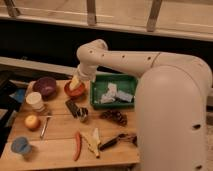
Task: Place eraser in plastic cup
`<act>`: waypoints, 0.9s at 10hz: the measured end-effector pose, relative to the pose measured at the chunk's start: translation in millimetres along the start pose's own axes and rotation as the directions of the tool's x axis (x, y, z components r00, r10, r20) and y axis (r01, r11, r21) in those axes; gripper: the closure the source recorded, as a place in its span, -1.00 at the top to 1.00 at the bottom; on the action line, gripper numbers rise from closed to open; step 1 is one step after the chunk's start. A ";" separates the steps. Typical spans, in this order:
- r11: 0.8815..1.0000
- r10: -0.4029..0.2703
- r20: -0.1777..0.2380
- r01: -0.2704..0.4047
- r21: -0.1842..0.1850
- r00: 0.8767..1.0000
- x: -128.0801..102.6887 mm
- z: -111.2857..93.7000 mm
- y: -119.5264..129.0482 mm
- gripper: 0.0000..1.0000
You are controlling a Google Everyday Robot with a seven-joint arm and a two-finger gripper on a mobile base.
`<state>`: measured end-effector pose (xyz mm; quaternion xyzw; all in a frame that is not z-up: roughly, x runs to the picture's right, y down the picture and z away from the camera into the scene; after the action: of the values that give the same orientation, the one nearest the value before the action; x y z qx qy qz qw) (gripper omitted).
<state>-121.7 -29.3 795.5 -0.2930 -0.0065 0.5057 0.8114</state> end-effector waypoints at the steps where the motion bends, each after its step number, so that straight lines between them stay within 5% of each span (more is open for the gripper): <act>1: 1.000 -0.008 -0.008 0.008 -0.010 1.000 -1.6 5.7 2.9 0.60; 4: 0.997 -0.042 -0.031 0.040 -0.066 0.999 -5.3 31.6 25.6 0.60; 9: 0.998 -0.039 -0.038 0.037 -0.057 0.999 -5.3 33.3 22.4 0.60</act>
<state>-152.8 -10.9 813.7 -0.3256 -0.0104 0.4839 0.8122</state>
